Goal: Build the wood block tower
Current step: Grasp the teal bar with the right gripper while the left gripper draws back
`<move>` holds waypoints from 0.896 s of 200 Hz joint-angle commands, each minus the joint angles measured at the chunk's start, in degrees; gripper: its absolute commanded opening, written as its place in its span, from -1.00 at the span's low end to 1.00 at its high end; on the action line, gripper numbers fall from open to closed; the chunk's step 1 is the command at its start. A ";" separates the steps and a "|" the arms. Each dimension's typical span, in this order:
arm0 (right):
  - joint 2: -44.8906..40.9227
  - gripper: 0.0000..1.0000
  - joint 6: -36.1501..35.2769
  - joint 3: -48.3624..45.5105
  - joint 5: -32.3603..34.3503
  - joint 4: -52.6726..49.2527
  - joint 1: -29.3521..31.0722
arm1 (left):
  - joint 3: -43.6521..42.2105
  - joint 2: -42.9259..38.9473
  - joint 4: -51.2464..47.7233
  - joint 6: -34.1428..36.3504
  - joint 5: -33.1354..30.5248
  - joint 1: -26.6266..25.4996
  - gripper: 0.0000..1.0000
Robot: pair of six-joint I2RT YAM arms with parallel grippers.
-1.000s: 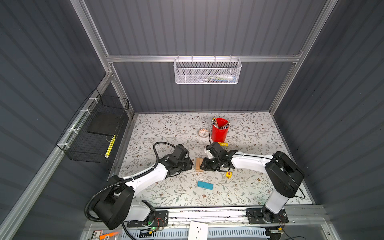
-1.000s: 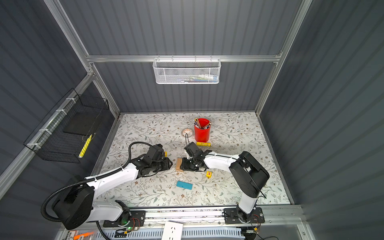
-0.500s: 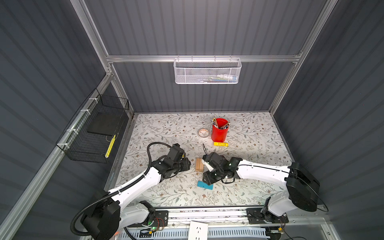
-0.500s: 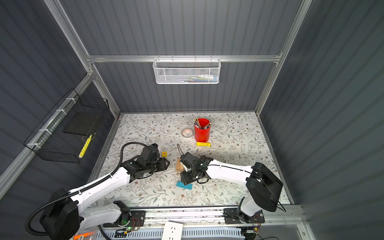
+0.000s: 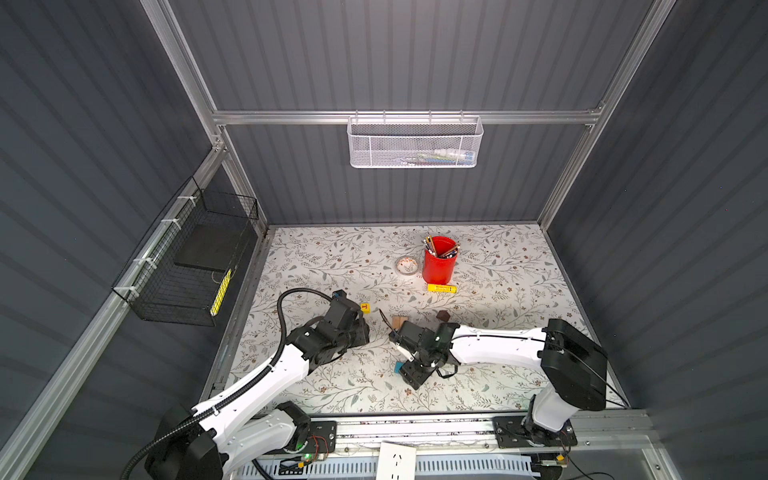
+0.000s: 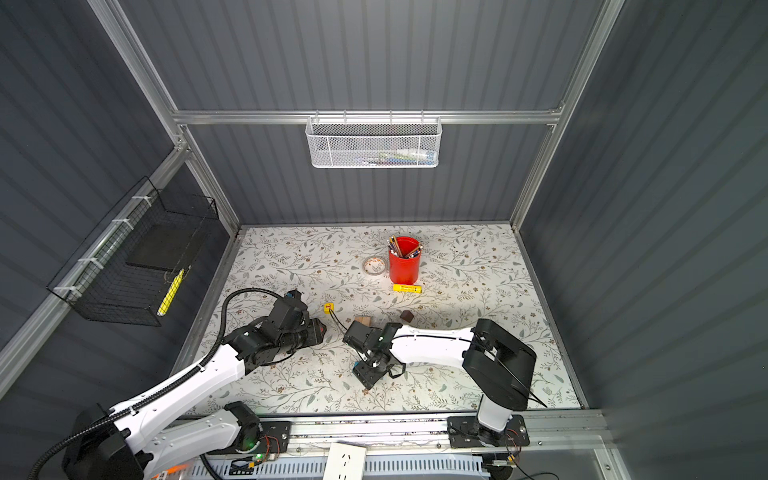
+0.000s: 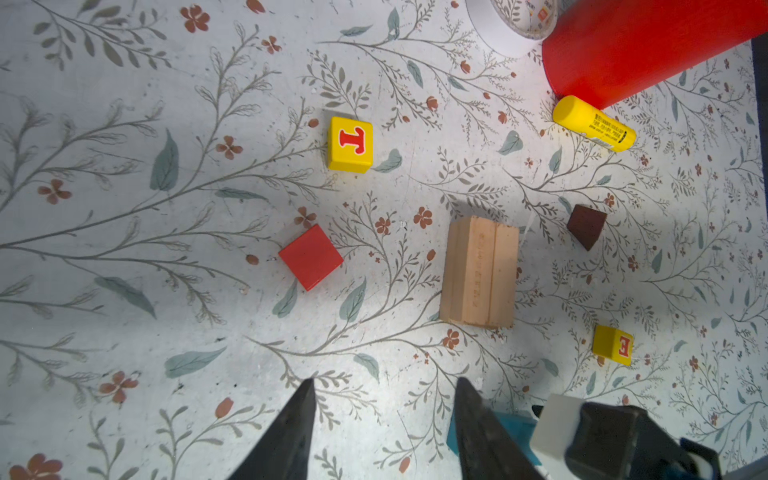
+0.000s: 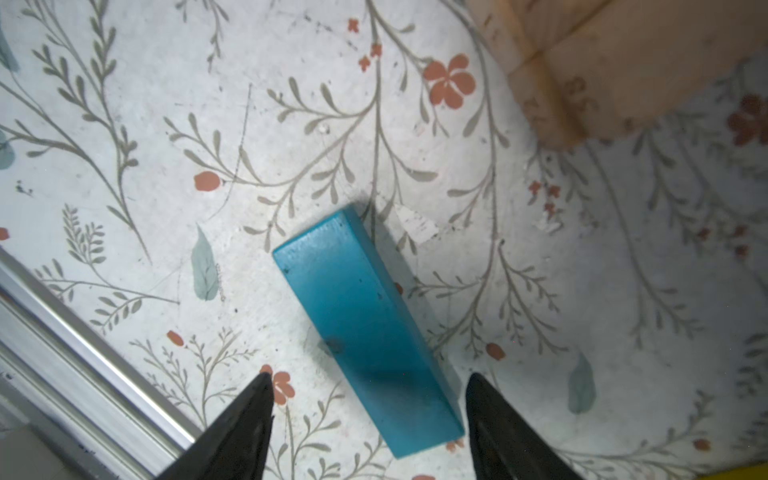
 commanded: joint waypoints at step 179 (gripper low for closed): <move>7.05 -0.17 -1.19 5.14 5.27 -3.05 4.15 | -0.16 -1.03 -3.10 -0.73 -3.24 0.03 0.13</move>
